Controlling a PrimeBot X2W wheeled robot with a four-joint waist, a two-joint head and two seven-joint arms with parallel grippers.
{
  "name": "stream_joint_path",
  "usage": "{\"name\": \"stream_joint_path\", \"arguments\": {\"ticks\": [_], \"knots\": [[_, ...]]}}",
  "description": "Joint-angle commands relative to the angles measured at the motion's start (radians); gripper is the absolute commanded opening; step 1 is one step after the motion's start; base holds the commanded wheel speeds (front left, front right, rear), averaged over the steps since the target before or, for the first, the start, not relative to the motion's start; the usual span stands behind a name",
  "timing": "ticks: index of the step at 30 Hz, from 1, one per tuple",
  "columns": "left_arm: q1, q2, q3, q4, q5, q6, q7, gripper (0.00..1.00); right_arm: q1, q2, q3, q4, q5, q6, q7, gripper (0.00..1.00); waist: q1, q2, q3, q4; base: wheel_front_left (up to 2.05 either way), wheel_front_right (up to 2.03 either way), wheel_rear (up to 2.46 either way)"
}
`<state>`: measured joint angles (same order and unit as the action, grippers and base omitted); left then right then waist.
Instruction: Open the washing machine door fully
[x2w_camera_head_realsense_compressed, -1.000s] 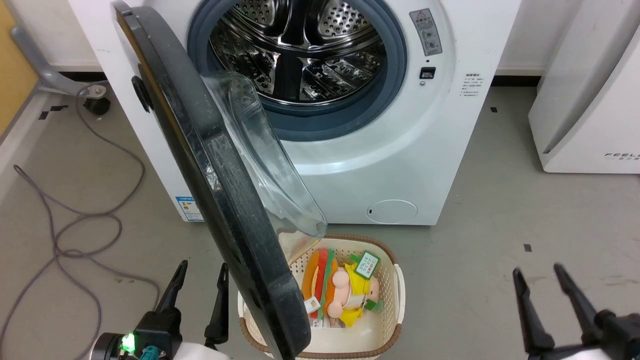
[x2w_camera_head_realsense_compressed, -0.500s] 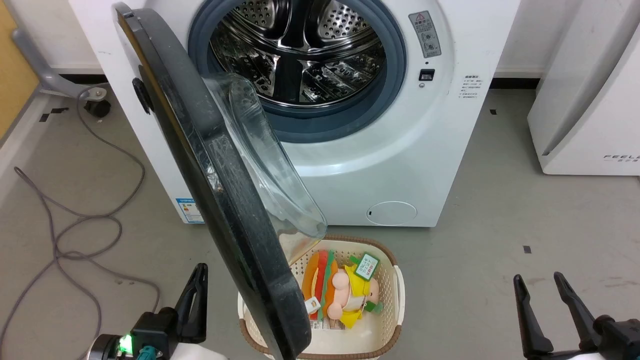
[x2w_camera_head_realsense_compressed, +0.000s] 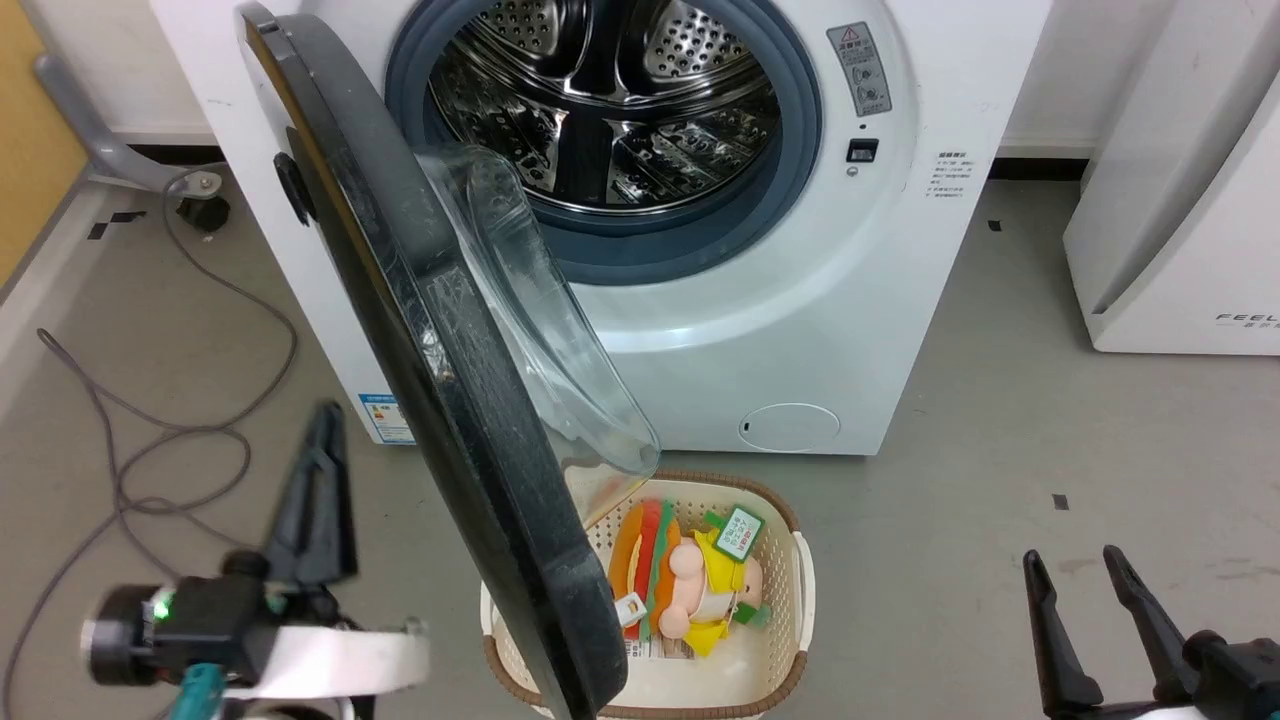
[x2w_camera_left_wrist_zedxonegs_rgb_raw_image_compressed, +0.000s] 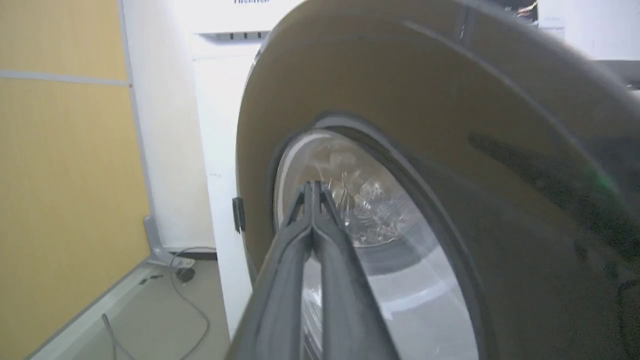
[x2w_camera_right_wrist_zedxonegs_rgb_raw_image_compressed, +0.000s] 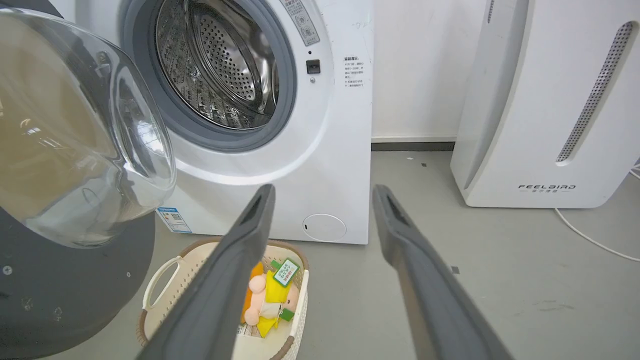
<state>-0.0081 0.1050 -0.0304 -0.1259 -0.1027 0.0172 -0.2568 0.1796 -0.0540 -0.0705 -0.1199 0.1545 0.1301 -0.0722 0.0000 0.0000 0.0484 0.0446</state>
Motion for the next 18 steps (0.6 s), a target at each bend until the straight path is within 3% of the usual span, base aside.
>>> {"name": "stream_joint_path", "arguments": {"ticks": [1, 9, 13, 18], "knots": [[-0.02, 0.0, 0.004, -0.044, 0.012, 0.01, -0.005, 0.0, 0.007, 0.004, 0.003, 0.002, 0.006, 0.001, -0.006, 1.0, 0.0, 0.0, 0.0, 0.0, 0.0, 0.0, 0.0], [-0.063, -0.004, -0.033, -0.345, 0.042, 0.019, -0.005, 0.0, 0.007, 0.004, 0.008, 0.006, 0.006, 0.001, -0.009, 1.0, 0.0, 0.0, 0.001, -0.006, 0.0, 0.0, 0.0], [-0.076, -0.014, -0.095, -0.47, 0.036, 0.0, -0.005, 0.0, 0.006, 0.004, 0.01, 0.009, 0.005, 0.001, -0.01, 1.0, 0.0, 0.0, 0.001, -0.01, 0.0, 0.0, 0.0], [-0.053, -0.021, -0.216, -0.53, 0.006, -0.049, 0.031, 0.0, 0.007, 0.004, 0.011, 0.013, 0.006, 0.001, -0.013, 1.0, 0.0, 0.0, 0.005, -0.012, 0.0, 0.0, 0.0]]}}
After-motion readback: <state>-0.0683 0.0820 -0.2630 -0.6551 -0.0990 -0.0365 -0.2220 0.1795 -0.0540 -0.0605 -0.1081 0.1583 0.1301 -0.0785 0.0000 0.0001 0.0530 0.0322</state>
